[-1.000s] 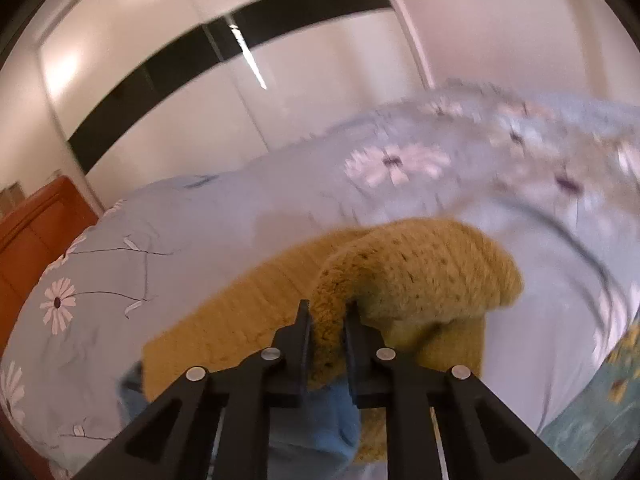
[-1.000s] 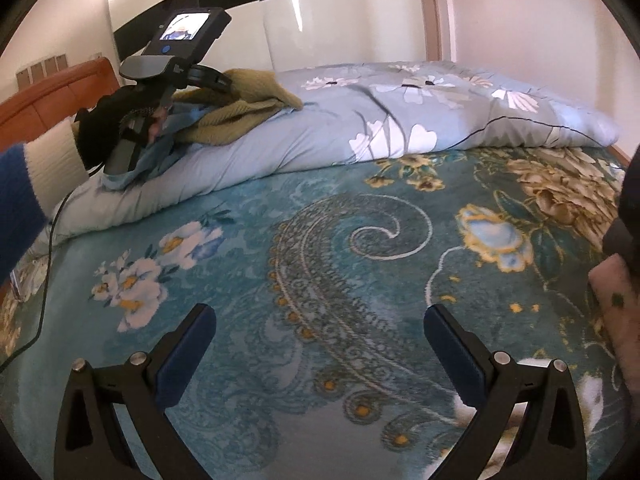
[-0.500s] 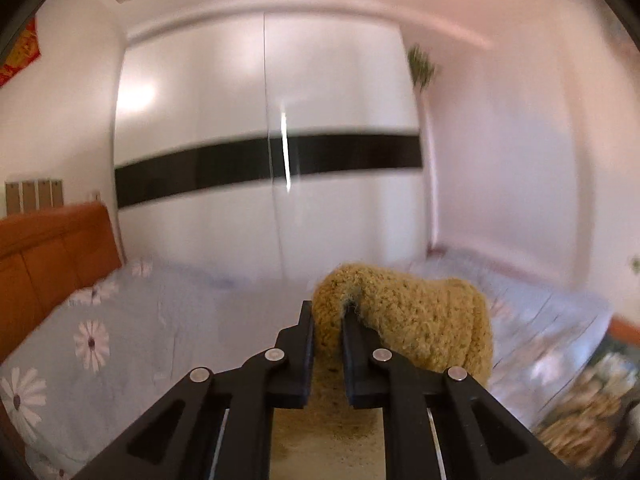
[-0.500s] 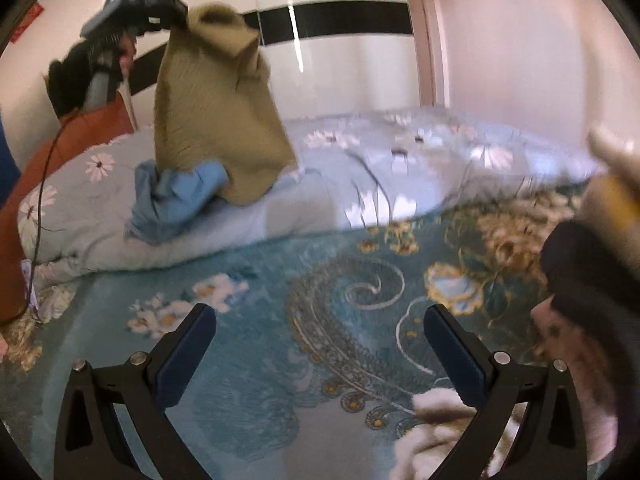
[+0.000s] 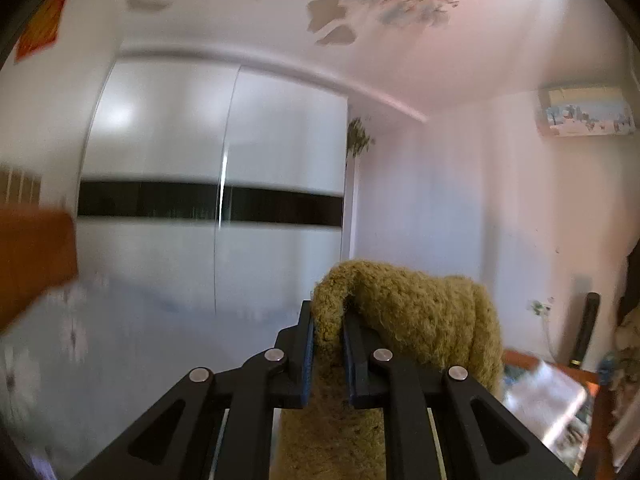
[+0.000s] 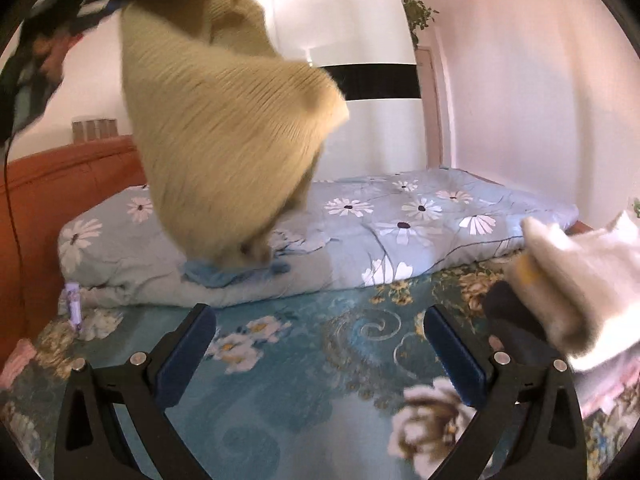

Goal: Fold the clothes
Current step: 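Lift the yellow sweater with the left tool and drop it on the bed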

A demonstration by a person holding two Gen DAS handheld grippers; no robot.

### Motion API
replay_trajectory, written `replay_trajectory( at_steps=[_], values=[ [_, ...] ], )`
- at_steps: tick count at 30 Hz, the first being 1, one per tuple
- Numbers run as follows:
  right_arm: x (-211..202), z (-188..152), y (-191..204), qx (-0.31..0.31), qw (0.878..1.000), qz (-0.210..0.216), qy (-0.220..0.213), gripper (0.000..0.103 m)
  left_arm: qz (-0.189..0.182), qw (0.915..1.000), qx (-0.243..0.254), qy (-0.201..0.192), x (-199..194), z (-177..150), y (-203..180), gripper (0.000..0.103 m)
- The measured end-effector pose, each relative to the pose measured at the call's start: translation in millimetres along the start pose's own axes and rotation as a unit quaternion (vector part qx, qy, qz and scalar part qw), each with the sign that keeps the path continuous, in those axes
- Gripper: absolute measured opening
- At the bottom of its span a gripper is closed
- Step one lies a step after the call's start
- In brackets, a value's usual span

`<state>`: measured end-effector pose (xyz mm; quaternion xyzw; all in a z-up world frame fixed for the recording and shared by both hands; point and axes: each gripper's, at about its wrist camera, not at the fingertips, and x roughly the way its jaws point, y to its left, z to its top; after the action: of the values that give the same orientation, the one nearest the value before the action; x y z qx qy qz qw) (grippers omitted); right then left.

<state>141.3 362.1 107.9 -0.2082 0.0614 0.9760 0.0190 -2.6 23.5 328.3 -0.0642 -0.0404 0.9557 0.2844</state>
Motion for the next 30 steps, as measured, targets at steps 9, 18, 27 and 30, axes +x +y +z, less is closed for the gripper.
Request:
replay_trajectory(
  at_steps=[9,18,27,30],
  values=[
    [-13,-70,2,-0.007,0.997,0.003,0.078,0.103,0.147,0.9506,-0.171,0.214,-78,-291,149,0.014],
    [58,-109,79,-0.042,0.976,0.107,0.186,0.103,0.17,0.9303,-0.225,0.234,-172,-344,190,0.021],
    [157,-125,103,0.041,0.943,0.163,0.285,0.102,0.142,0.9523,-0.17,0.21,-153,-318,190,0.065],
    [186,-122,114,0.041,0.934,0.169,0.311,0.096,0.144,0.9432,-0.191,0.231,-126,-329,209,0.066]
  ],
)
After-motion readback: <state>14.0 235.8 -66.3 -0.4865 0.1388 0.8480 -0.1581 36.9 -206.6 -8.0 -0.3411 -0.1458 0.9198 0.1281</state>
